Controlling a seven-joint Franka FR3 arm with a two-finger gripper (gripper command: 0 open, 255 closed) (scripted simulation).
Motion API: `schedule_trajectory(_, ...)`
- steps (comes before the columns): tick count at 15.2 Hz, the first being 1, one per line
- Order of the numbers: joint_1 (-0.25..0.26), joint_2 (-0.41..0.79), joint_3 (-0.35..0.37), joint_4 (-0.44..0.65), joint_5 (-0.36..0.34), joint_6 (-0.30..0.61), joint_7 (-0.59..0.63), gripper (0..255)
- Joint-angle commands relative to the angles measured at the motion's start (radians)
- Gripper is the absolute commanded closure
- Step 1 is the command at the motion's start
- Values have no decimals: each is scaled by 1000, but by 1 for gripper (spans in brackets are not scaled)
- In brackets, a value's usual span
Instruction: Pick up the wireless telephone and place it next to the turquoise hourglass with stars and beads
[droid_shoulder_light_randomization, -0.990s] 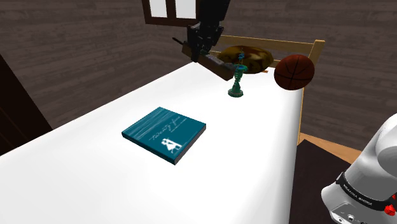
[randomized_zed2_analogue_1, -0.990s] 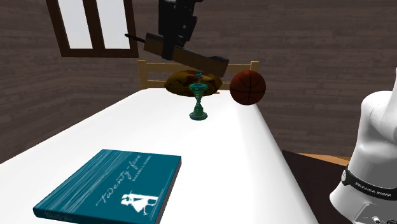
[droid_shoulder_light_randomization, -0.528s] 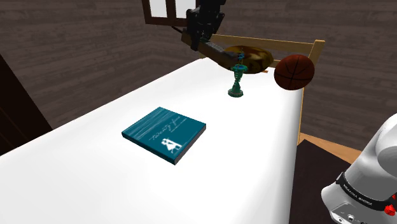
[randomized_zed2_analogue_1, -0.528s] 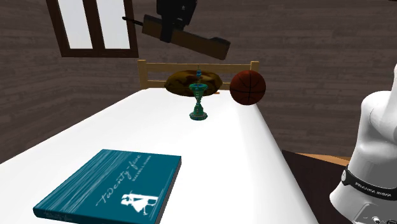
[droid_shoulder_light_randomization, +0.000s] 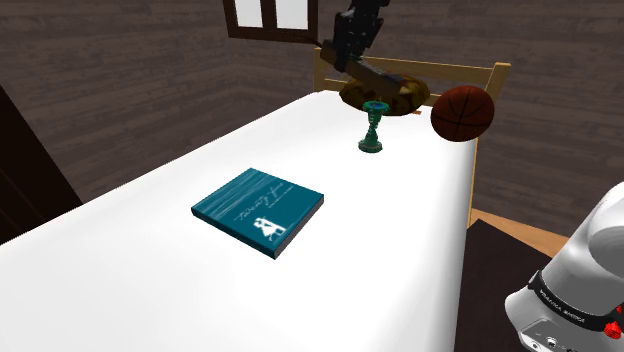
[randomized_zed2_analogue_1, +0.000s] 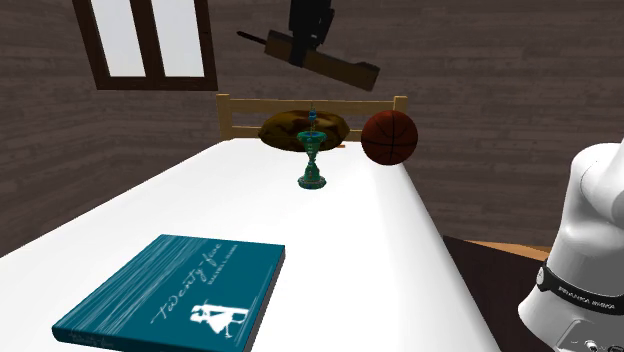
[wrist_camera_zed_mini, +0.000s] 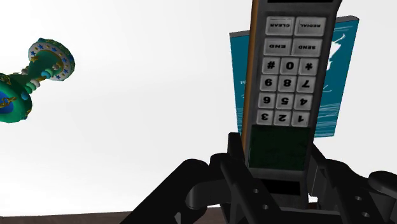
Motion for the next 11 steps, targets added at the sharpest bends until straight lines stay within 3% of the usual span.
schedule_trajectory(1,-15,-29,-40,-24,17,-6,-59,255)
schedule_trajectory(11,-86,-90,-222,-92,51,-25,-317,255)
